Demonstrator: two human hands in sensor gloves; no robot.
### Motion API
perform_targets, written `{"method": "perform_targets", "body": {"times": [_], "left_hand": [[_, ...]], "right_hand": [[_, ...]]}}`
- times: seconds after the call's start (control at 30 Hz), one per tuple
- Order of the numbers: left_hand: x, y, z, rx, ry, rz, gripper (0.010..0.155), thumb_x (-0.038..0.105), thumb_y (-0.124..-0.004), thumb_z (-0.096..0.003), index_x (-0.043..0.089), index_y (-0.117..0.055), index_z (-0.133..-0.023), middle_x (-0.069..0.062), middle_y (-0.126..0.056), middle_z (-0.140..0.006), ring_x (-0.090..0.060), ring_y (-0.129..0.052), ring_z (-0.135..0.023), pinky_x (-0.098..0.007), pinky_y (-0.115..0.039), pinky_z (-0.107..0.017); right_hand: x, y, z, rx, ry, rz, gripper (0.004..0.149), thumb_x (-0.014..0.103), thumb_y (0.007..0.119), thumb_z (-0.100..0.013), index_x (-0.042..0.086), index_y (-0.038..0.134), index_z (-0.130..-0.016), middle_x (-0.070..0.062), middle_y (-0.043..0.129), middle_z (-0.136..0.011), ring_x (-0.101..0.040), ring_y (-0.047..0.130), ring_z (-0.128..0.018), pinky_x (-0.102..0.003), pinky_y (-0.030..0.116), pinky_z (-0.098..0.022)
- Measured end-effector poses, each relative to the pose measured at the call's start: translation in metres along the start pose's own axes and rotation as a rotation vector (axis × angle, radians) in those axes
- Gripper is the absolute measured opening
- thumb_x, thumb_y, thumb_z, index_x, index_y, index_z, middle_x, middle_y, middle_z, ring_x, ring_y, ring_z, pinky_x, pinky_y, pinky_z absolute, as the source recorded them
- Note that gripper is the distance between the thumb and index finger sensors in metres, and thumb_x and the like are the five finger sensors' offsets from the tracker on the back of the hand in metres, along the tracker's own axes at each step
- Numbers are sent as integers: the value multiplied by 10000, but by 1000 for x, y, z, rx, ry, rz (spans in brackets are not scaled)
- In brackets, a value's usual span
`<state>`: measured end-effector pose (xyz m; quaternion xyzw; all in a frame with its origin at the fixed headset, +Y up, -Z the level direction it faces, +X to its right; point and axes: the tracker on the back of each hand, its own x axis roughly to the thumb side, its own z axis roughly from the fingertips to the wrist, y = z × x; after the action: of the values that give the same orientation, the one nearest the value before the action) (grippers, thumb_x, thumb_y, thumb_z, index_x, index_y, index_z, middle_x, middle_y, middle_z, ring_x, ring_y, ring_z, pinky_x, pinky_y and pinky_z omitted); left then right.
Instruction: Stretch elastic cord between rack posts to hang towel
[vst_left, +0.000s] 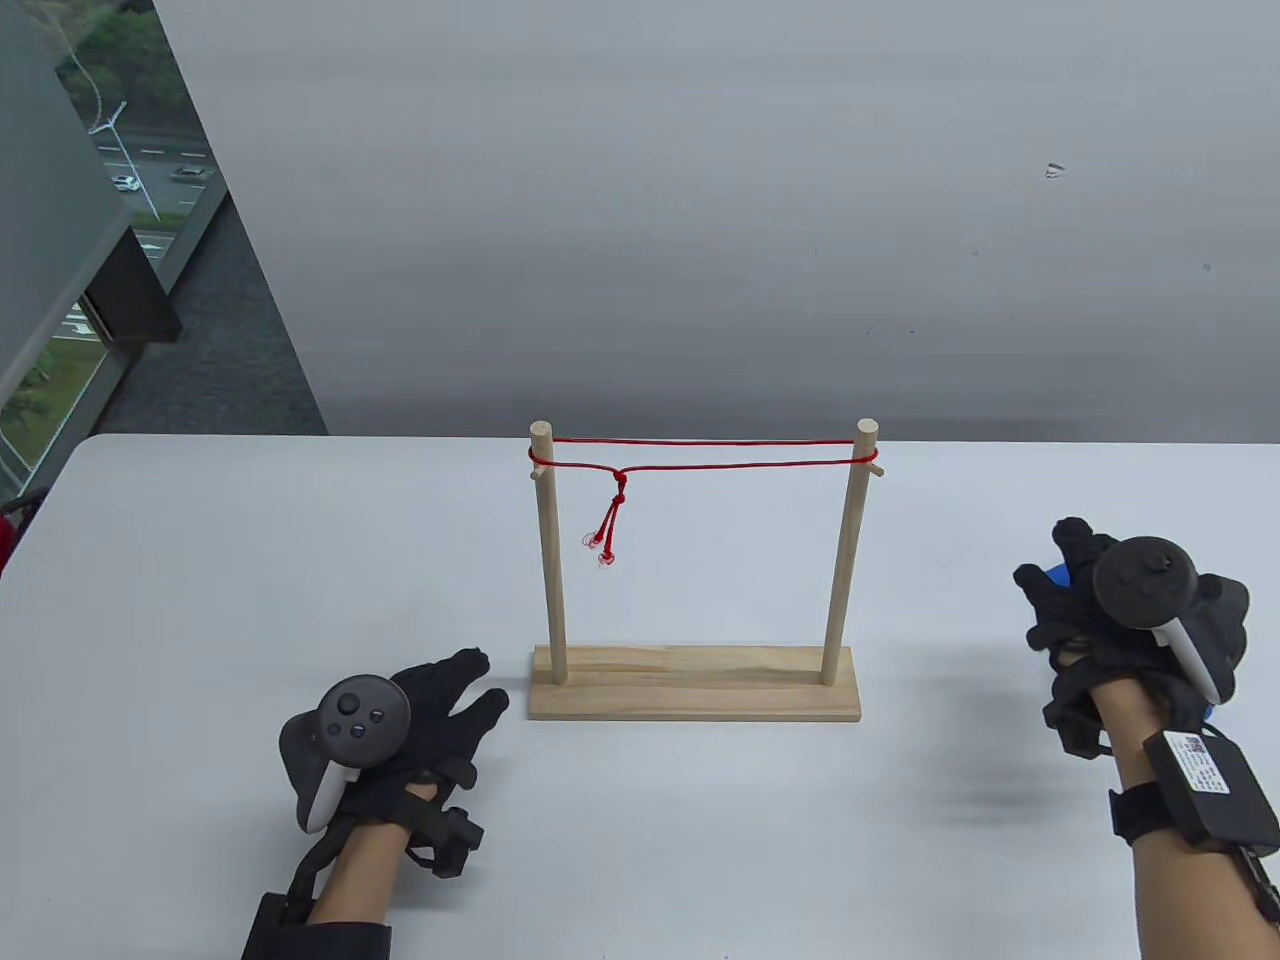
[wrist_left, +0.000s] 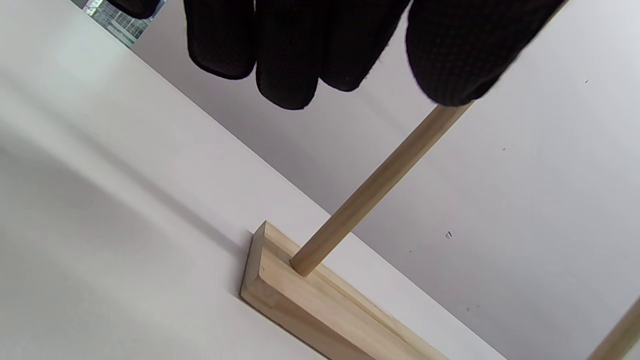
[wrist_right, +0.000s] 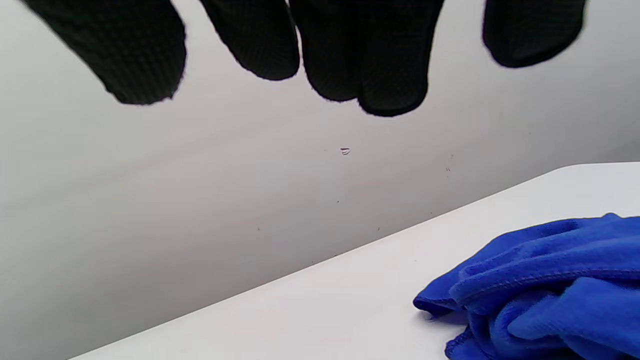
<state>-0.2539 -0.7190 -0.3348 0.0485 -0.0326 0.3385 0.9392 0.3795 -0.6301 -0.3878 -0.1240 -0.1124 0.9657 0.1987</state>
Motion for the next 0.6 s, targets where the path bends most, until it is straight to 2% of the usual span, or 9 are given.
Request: {"method": "perform_targets", "body": {"times": [0.1,0.27,0.43,0.6], "left_hand": [[1,1,2,-1,3,-1,673,572,-875,-403,233,-780,-977,-59,-866,-1015,-395,-756,-968,-665,-520,-722],[2,2,5,8,8,-34,718,598,-873,-395,232,-748,-1000,-62,-828,-1046,-403,-734,-983,-672,-507,-724],[1,3,7,0,25,-47,762,626,-867,-388,235,-715,-1024,-75,-778,-1082,-408,-712,-998,-680,-489,-729],[-3,3,8,2,45,-59,763,622,-866,-391,235,-705,-1029,-77,-753,-1096,-410,-699,-1006,-687,-475,-730]], "right_hand": [[-20,-1,-6,9,81,26,719,526,784,-428,196,541,-1018,-167,583,-1033,-416,713,-906,-725,555,-581],[-50,7,-20,99,215,111,818,574,800,-415,212,432,-1049,-159,455,-1078,-431,594,-972,-731,521,-597],[-78,26,-33,166,321,142,908,620,820,-396,229,341,-1060,-149,344,-1100,-447,486,-1014,-741,498,-604],[-110,52,-42,309,466,199,1003,666,824,-383,272,193,-1056,-146,193,-1106,-455,377,-1042,-754,465,-613]]}}
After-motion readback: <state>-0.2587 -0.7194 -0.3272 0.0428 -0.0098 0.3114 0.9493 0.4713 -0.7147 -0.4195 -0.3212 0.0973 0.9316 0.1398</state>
